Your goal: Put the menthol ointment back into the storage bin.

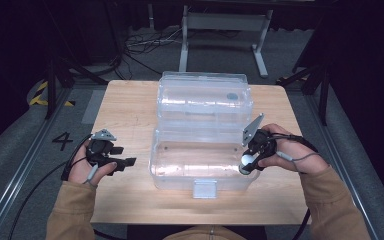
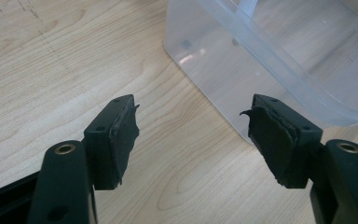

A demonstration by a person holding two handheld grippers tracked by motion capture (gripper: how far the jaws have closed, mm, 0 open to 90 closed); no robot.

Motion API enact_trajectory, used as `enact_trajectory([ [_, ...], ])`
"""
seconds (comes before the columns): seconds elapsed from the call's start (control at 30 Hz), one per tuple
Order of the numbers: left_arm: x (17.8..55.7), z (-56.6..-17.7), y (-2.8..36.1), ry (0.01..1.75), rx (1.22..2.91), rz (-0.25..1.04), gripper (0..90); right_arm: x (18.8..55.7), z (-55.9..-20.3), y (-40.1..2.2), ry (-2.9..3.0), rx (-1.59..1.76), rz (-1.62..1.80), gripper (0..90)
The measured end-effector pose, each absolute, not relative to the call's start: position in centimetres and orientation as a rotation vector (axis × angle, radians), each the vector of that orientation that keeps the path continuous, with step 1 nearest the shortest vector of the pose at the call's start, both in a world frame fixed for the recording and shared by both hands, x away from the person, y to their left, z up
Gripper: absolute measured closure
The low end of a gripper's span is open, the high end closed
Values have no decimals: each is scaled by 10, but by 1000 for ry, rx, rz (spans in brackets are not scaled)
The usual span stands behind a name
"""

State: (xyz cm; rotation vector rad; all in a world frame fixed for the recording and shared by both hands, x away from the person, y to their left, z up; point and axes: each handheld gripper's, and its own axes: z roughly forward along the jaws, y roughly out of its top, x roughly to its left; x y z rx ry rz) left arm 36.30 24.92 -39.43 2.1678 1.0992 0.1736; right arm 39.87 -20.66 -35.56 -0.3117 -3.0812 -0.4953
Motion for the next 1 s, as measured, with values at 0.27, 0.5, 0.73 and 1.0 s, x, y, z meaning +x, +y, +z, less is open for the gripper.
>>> enact_trajectory([
  [0.27,363,-395,250,1097,2172,174,333,399,-366,-204,-3078,-287,-479,506],
  [0.5,363,-395,250,1097,2172,173,333,400,-371,-200,-3073,-269,-471,506],
  [0.73,363,-395,250,1098,2171,174,332,400,-377,-198,-3071,-244,-465,506],
  [1.0,363,-395,250,1100,2174,173,332,400,-383,-195,-3061,-229,-448,506],
])
